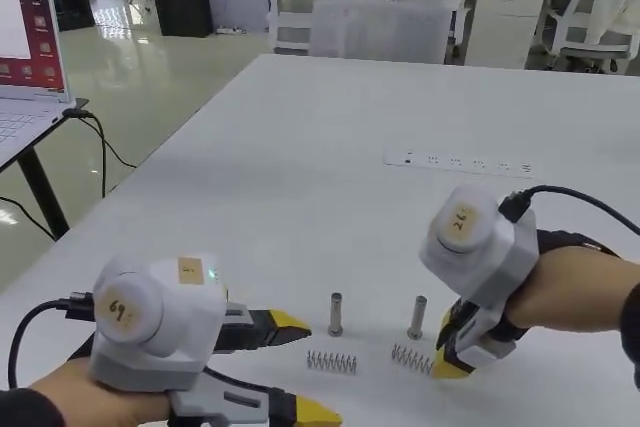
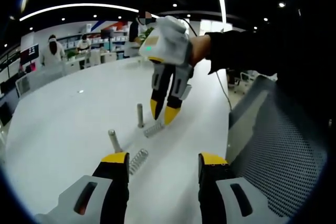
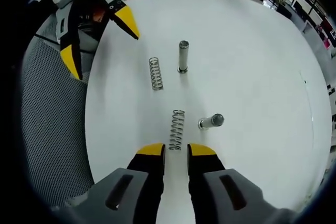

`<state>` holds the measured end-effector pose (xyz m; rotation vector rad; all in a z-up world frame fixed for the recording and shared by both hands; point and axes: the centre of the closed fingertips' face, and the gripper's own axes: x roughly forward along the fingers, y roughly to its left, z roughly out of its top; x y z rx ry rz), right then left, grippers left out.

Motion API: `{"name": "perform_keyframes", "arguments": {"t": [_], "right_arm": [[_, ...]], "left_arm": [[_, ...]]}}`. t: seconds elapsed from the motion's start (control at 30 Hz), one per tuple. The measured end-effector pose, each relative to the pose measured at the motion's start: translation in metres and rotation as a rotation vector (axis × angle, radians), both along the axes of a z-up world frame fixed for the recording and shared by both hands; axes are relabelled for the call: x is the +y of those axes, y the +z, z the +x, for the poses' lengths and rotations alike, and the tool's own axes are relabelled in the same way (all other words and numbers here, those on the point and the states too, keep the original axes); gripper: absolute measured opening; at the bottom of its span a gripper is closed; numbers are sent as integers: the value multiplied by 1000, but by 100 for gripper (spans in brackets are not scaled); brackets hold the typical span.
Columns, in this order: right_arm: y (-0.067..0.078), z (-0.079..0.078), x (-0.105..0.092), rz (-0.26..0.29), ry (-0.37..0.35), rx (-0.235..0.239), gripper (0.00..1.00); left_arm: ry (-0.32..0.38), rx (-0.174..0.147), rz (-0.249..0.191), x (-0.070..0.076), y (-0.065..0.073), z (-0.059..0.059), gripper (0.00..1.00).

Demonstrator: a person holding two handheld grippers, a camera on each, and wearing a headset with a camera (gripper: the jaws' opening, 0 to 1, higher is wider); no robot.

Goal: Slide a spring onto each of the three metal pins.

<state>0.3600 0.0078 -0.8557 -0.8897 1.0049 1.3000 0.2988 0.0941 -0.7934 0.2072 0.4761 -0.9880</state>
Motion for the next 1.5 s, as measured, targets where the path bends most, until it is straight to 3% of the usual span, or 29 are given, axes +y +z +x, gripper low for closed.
{"name": "perform_keyframes", "arguments": {"t": [0.53,0.87,1.0,1.2,1.5], "right_arm": [[-10,-1,1,-22,3,-4,10],[-11,1,0,-45,18,-49,8],[-9,-2,-2,-42,12,-31,8],[5,-9,-1,-22,18,-12,8],[40,-24,6,26,70,5,8]], "left_arm": [[1,0,0,0,0,1,46],[0,3,1,-1,0,1,46],[-3,1,1,-1,2,1,45],[-21,-2,8,-3,4,1,44],[-63,-31,22,-11,15,7,41]]}}
